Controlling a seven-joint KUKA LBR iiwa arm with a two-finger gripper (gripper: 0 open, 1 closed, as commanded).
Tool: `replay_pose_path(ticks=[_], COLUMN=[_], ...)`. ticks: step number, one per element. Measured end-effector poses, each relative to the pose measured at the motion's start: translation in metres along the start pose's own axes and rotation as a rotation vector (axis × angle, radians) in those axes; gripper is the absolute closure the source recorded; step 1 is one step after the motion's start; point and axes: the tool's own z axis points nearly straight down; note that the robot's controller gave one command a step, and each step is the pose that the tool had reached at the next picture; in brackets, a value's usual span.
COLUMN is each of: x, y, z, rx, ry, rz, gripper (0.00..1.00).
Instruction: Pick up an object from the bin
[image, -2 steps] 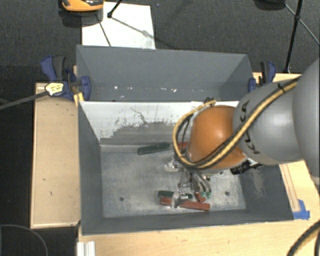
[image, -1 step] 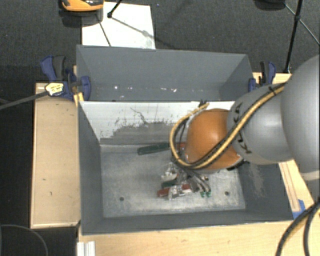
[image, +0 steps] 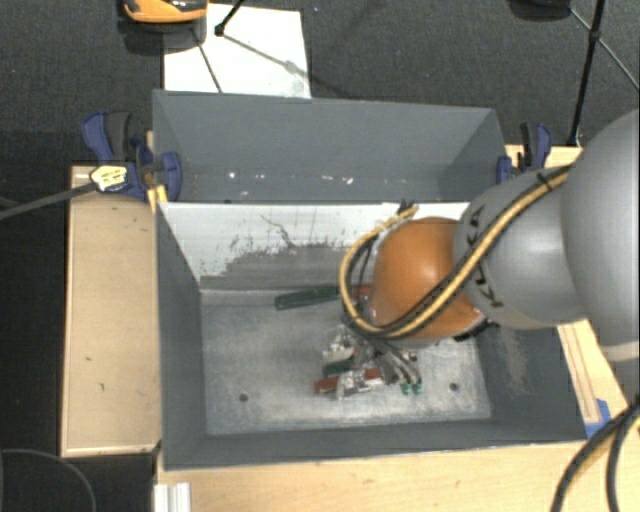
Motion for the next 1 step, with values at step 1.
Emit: replay_pose_path(ticks=[1], x=[0.0085], y=[-0.0064], z=[-0.1425], rx=[0.001], ry=[0.002], rz=[0.031], gripper=[1.0])
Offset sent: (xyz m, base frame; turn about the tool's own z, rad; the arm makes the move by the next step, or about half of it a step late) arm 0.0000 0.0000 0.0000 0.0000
